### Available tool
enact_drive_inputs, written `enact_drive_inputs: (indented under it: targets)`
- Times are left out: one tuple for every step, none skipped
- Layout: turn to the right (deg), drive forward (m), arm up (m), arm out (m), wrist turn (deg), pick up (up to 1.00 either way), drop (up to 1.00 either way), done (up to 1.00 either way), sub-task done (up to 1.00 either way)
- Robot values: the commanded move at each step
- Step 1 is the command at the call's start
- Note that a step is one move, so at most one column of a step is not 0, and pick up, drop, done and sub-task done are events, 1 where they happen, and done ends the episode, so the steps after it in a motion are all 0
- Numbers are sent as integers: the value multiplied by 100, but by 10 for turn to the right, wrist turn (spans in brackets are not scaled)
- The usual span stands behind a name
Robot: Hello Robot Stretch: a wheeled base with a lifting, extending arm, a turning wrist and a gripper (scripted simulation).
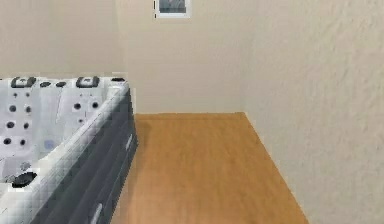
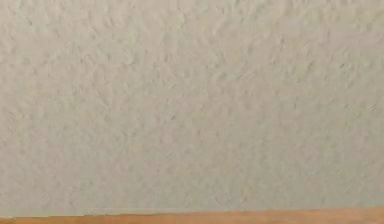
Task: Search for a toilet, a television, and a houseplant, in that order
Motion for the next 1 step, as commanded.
enact_drive_inputs:
  targets:
    - [0, 100, 0, 0, 0, 0, 0, 0, 0]
